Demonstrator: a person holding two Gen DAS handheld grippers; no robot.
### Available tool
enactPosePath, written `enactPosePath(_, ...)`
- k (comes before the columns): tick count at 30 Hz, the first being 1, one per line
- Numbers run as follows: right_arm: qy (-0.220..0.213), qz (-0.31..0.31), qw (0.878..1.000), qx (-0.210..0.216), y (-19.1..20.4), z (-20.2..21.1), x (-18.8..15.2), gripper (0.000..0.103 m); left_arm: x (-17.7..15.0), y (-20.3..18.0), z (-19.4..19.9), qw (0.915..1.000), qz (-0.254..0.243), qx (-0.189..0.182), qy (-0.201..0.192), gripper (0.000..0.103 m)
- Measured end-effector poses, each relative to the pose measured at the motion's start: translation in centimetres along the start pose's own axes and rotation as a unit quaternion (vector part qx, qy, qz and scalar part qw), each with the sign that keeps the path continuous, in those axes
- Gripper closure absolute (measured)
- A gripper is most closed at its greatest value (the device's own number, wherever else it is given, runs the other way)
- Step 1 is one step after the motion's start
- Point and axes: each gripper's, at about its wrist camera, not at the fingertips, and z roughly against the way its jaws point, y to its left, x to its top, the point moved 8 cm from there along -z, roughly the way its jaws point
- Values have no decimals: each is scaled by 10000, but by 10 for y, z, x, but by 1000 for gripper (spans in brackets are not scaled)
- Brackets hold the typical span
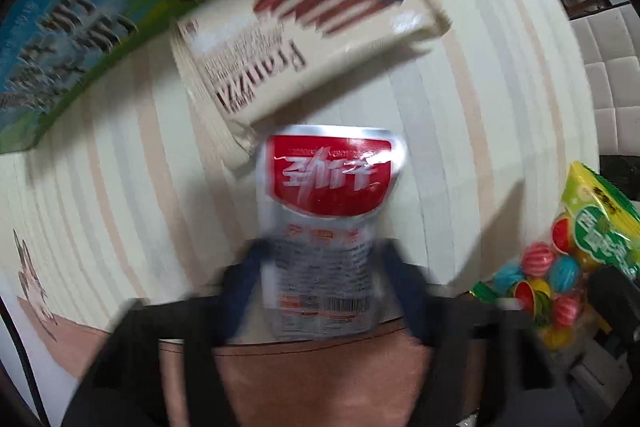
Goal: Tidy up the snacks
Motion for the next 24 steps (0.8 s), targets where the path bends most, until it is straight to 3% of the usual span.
enactPosePath(7, -79, -29, 10000, 13, -1, 4, 1, 74, -10, 10, 17, 9999, -128, -37, -50, 72)
enactPosePath(15, -152, 117, 9997, 144, 15, 18, 3, 74, -38, 22, 59, 9988, 1, -447, -212, 75)
enactPosePath(24, -384, 747, 9944, 636, 96, 60, 27, 74, -26, 59, 175, 9884, 255, -931, -1176, 79)
